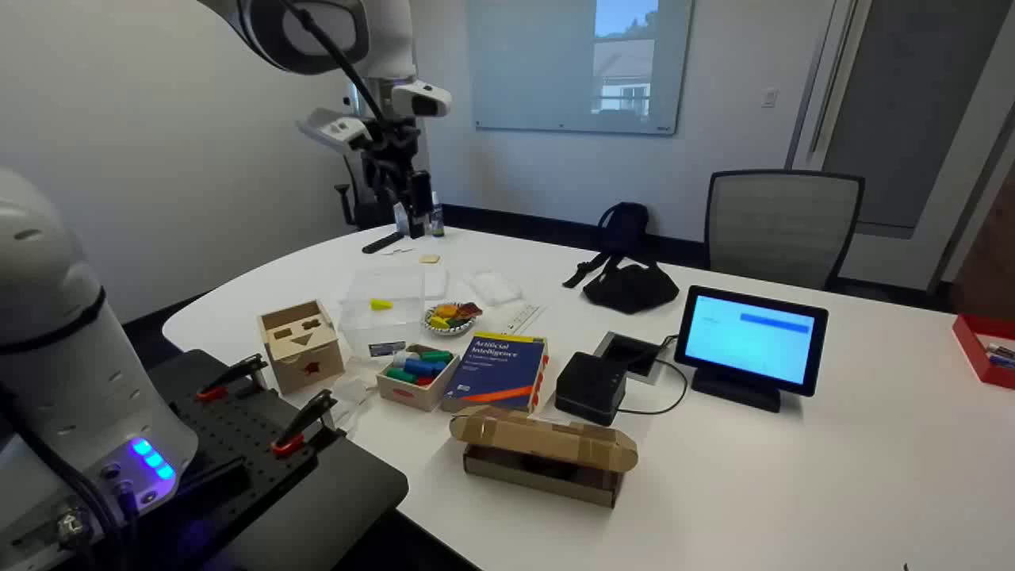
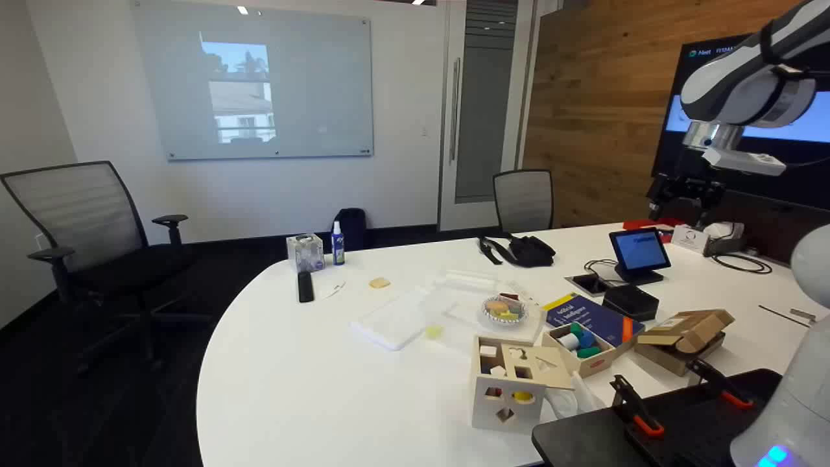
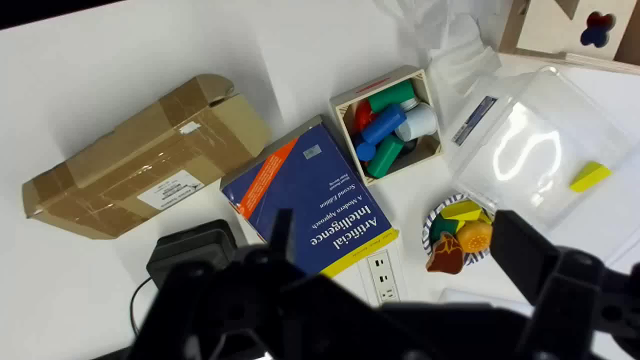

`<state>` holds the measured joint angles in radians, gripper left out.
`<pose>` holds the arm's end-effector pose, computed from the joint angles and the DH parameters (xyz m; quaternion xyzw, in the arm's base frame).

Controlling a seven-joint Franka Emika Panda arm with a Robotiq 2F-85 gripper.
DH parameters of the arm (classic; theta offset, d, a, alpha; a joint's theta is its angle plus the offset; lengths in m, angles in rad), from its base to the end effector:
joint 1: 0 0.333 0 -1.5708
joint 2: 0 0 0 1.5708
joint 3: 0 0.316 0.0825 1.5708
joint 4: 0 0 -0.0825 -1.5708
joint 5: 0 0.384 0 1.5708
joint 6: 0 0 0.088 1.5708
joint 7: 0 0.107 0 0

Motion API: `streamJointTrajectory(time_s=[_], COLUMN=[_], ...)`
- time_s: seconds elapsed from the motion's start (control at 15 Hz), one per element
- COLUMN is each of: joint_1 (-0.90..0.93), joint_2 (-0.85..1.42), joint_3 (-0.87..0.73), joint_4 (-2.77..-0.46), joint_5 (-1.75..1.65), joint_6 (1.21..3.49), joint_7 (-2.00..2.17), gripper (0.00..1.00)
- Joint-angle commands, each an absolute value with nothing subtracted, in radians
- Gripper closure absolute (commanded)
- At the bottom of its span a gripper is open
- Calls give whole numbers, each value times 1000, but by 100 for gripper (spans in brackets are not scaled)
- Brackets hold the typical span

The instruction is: Completely close the wooden box

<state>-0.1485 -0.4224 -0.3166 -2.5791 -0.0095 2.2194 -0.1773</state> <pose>0.3647 -0.1813 0.4020 -0.9896 0.1288 -0.0393 0.0506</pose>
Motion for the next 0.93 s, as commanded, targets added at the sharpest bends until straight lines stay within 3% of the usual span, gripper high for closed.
streamJointTrajectory(time_s=[0.0, 0.4, 0.87], joint_1=[-171, -116, 0], joint_2=[-419, -312, 7], joint_3=[-295, -228, -143], joint_4=[-2578, -2744, -2812], joint_5=[2, 32, 284], joint_6=[2218, 2381, 2670], joint_7=[-186, -167, -229], gripper=[0, 0, 0])
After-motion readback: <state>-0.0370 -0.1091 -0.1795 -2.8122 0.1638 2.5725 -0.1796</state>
